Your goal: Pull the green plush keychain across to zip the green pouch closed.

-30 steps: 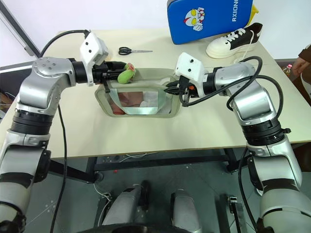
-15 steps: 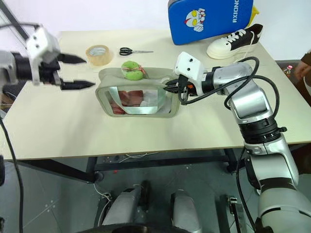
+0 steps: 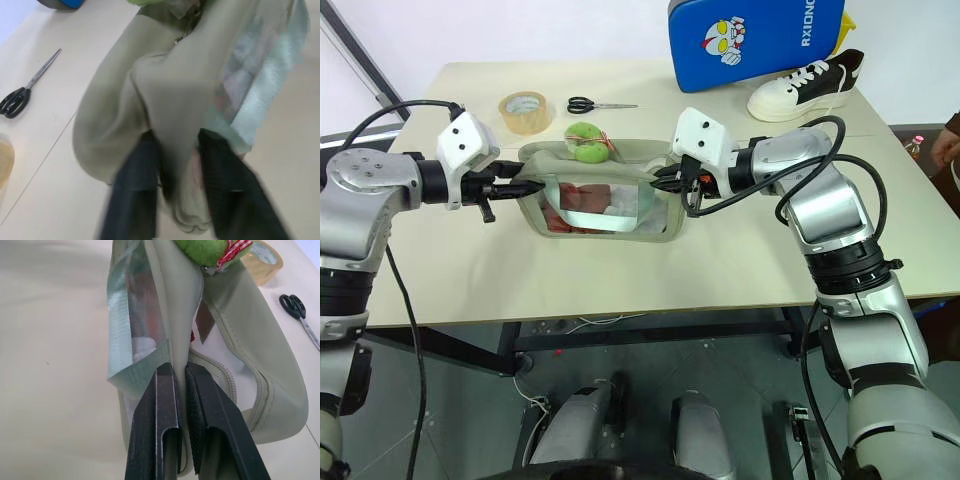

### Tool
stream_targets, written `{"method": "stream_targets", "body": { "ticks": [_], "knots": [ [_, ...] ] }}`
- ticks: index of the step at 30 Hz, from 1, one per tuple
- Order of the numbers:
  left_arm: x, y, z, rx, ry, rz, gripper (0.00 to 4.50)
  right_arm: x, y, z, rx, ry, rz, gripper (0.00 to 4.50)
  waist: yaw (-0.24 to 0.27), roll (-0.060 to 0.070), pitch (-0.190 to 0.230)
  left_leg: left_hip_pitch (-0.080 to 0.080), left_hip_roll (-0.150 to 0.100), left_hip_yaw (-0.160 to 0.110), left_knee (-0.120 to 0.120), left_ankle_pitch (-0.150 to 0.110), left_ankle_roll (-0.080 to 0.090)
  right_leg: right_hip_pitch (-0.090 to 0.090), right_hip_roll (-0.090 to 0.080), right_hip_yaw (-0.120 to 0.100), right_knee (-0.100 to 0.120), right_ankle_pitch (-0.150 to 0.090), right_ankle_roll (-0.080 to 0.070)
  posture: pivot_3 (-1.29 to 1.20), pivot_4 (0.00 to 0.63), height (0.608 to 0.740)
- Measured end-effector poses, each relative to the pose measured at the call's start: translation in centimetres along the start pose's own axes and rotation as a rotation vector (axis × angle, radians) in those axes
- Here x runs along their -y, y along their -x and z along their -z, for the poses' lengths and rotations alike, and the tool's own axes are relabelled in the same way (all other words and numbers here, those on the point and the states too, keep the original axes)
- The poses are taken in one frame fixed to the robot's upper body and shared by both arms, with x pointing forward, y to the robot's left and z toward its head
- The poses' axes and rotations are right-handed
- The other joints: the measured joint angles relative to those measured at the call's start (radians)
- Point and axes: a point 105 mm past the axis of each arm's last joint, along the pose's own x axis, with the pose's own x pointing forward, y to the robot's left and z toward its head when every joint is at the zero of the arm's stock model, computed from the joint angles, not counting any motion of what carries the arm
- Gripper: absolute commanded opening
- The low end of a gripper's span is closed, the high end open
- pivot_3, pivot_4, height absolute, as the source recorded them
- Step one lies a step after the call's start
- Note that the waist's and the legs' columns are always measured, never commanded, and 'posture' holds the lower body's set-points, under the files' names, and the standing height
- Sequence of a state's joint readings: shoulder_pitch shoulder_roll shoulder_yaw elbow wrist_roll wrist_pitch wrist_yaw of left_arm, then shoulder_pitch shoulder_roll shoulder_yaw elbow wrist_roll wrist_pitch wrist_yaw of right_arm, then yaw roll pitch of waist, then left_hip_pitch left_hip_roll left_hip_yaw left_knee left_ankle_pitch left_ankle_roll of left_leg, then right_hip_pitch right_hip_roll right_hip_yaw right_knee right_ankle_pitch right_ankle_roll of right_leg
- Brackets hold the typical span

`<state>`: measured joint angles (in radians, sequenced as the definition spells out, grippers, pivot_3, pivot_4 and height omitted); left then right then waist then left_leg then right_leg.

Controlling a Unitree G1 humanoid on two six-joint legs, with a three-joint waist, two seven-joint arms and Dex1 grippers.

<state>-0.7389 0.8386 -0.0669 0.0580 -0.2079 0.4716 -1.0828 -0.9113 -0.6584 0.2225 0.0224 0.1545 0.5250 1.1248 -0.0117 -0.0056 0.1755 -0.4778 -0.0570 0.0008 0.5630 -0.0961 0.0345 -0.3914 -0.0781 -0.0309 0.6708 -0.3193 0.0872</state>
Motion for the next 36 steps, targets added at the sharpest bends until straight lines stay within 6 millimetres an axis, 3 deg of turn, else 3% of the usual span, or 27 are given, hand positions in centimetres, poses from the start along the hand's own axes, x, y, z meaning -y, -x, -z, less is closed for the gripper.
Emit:
{"method": "stream_targets", "body": {
  "ticks": [2, 3, 4, 8, 13, 16, 21, 26, 29, 33, 36],
  "knots": [
    [0.0, -0.1, -0.1, 0.006, 0.002, 0.001, 0.02, 0.1, 0.1, 0.1, -0.004, 0.000, 0.005, 0.00, 0.001, 0.000, 0.000, 0.000, 0.000, 0.000, 0.000, 0.000, 0.000, 0.000, 0.000, 0.000, 0.000, 0.000, 0.000, 0.00, 0.150, 0.740],
    [0.0, -0.3, -0.2, 0.012, 0.006, -0.002, 0.00, 0.1, 0.2, 0.1, -0.008, -0.005, 0.007, 0.78, 0.002, 0.000, 0.000, 0.000, 0.000, 0.000, 0.000, 0.000, 0.000, 0.000, 0.000, 0.000, 0.000, 0.000, 0.000, 0.00, 0.150, 0.740],
    [-0.1, -0.5, -0.2, 0.019, 0.012, -0.009, 0.00, 0.2, 0.3, 0.0, -0.011, -0.008, 0.006, 0.96, 0.003, 0.000, 0.000, 0.000, 0.000, 0.000, 0.000, 0.000, 0.000, 0.000, 0.000, 0.000, 0.000, 0.000, 0.000, 0.00, 0.150, 0.740],
    [0.0, -1.1, -0.6, 0.042, 0.014, -0.005, 0.00, 1.2, 0.9, -0.9, -0.014, -0.002, 0.005, 3.00, 0.000, 0.000, 0.000, -0.001, 0.000, 0.000, 0.000, 0.000, 0.000, -0.001, 0.000, 0.000, 0.000, 0.000, 0.000, 0.00, 0.150, 0.740],
    [0.0, -1.2, -0.7, 0.041, 0.006, -0.001, 0.00, 2.7, 1.6, -5.4, 0.093, 0.041, -0.002, 3.00, -0.003, 0.000, 0.000, -0.001, 0.000, 0.000, -0.002, 0.000, 0.000, 0.000, 0.000, 0.000, 0.000, 0.000, 0.000, 0.00, 0.150, 0.740],
    [0.0, -1.4, -0.9, 0.039, -0.002, 0.006, 0.00, 2.9, 0.3, -7.9, 0.192, 0.030, 0.001, 3.00, -0.006, 0.000, 0.000, -0.001, 0.000, 0.000, -0.002, 0.000, 0.000, 0.000, 0.001, 0.000, 0.001, 0.000, 0.000, 0.00, 0.150, 0.740],
    [0.1, -1.6, -1.0, 0.040, -0.007, 0.013, 0.00, 1.7, -4.1, -7.9, 0.225, -0.033, -0.041, 3.00, -0.001, 0.000, 0.000, -0.001, 0.000, 0.000, -0.001, 0.001, 0.000, -0.001, 0.001, 0.000, 0.002, 0.000, 0.000, 0.00, 0.150, 0.740],
    [0.0, -1.6, -0.9, 0.040, -0.007, 0.011, 0.00, 1.6, -5.5, -6.9, 0.187, -0.009, -0.043, 3.00, 0.000, 0.000, 0.000, -0.001, -0.001, 0.000, 0.000, 0.001, 0.000, -0.002, 0.001, 0.000, 0.002, 0.000, 0.001, 0.00, 0.150, 0.740],
    [-0.1, -1.6, -0.9, 0.038, -0.007, 0.000, 0.00, 2.4, -5.8, -5.4, 0.148, -0.031, -0.009, 2.18, -0.001, 0.000, 0.000, -0.001, -0.001, 0.000, 0.000, 0.001, -0.001, -0.002, 0.002, 0.000, 0.003, 0.000, 0.001, 0.00, 0.150, 0.740],
    [-0.3, -1.6, -0.8, 0.036, -0.003, -0.007, 0.00, 2.7, -5.8, -5.0, 0.135, -0.037, 0.000, 0.11, -0.003, 0.000, 0.000, -0.001, -0.001, 0.000, -0.001, 0.001, -0.001, 0.000, 0.002, 0.000, 0.005, 0.000, 0.001, 0.00, 0.150, 0.740],
    [-0.3, -1.6, -0.8, 0.038, -0.003, -0.007, 0.00, 3.0, -5.6, -5.2, 0.140, -0.032, 0.013, 0.02, -0.002, 0.000, 0.000, -0.001, -0.001, 0.000, -0.001, 0.001, -0.001, -0.001, 0.002, 0.000, 0.006, 0.000, 0.001, 0.00, 0.150, 0.740]
  ]
}}
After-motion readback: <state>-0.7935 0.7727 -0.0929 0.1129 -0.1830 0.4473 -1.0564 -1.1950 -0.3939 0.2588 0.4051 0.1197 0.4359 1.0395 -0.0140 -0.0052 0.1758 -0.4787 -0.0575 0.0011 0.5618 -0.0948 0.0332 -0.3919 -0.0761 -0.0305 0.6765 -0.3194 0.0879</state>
